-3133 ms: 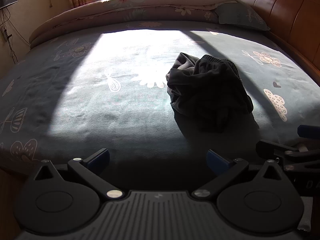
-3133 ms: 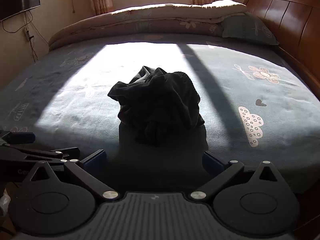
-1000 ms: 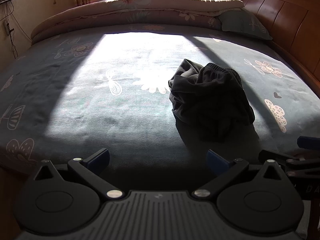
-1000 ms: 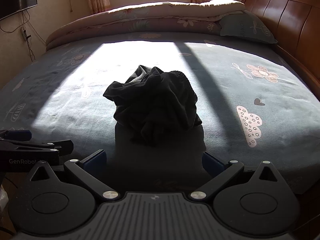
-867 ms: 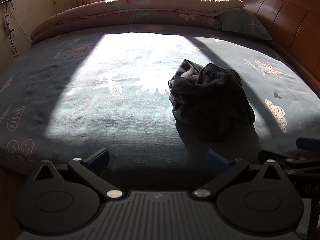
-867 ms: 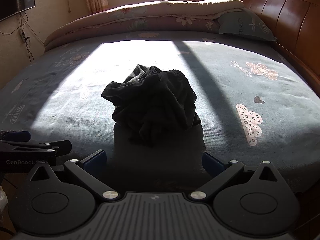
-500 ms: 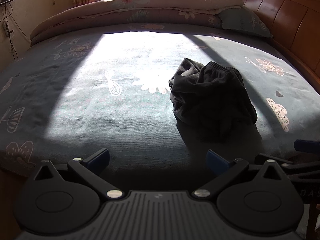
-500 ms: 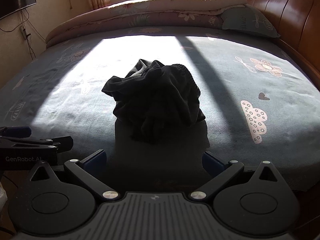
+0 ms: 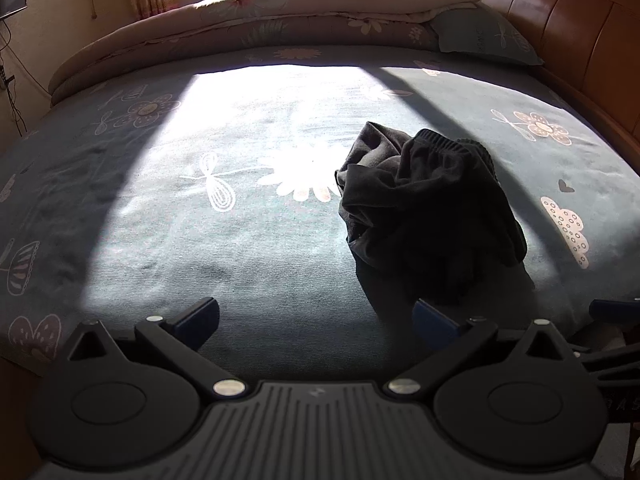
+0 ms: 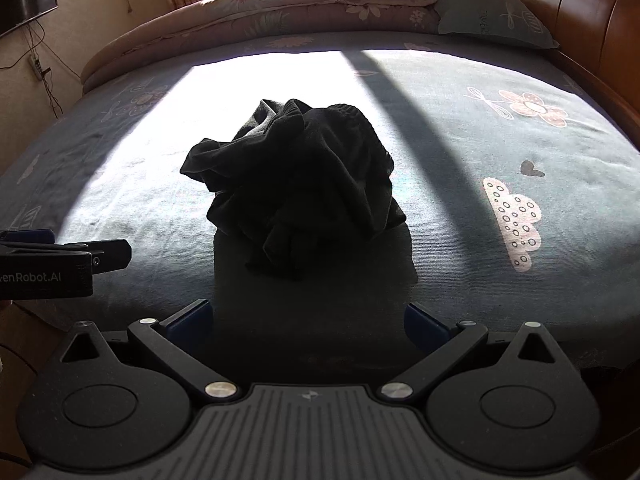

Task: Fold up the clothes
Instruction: 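Move both grippers toward the crumpled dark grey sweatpants on the bed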

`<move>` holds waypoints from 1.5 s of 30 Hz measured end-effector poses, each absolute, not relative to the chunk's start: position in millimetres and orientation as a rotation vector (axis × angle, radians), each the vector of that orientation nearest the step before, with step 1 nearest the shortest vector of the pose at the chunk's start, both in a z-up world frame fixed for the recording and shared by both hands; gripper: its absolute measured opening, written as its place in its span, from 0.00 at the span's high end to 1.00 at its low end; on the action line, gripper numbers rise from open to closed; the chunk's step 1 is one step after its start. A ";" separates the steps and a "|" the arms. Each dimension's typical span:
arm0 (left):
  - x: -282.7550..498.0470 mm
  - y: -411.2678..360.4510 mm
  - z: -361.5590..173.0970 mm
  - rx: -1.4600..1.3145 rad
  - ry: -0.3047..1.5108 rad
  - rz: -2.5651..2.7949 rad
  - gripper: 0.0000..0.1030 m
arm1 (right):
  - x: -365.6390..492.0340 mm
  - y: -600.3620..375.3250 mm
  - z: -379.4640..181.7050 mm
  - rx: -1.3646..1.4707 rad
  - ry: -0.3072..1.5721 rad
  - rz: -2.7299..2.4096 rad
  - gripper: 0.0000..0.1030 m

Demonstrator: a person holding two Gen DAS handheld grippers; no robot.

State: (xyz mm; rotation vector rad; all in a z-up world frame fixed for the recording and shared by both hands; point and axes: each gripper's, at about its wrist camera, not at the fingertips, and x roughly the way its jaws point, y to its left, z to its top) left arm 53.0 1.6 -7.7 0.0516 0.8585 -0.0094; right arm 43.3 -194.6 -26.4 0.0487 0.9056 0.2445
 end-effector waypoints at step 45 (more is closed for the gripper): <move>224.4 -7.0 -11.4 0.303 0.845 0.041 0.00 | 143.8 -235.9 -48.7 0.160 1.006 0.152 0.00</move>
